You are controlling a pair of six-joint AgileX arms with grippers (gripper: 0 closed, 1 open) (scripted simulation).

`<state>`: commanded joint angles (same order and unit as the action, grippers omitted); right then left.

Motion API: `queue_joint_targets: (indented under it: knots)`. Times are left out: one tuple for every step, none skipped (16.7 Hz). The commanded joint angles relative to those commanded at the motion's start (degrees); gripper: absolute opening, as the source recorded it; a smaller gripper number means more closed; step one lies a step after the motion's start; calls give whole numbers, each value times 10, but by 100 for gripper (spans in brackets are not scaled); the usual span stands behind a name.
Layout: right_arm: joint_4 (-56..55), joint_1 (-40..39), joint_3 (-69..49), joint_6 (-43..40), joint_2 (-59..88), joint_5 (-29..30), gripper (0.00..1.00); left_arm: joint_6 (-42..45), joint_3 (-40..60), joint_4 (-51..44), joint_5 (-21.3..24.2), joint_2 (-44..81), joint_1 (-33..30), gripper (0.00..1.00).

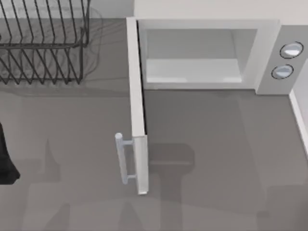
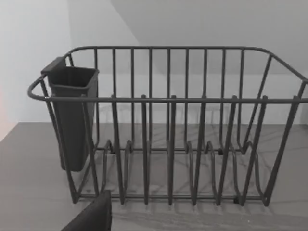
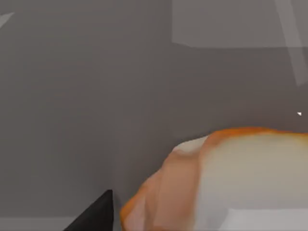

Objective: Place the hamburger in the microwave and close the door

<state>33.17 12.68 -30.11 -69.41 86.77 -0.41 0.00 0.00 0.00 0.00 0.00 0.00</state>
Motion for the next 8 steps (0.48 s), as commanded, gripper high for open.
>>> queue_joint_targets:
  knots:
    - [0,0,0,0,0,0,100,0,0,0,0,0,0,100]
    - [0,0,0,0,0,0,100,0,0,0,0,0,0,100]
    - [0,0,0,0,0,0,92,0,0,0,0,0,0,100]
    - [0,0,0,0,0,0,85,0,0,0,0,0,0,100]
    - [0,0,0,0,0,0,77,0,0,0,0,0,0,100]
    - [0,0,0,0,0,0,70,0,0,0,0,0,0,100]
    - [0,0,0,0,0,0,62,0,0,0,0,0,0,100]
    - [0,0,0,0,0,0,55,0,0,0,0,0,0,100]
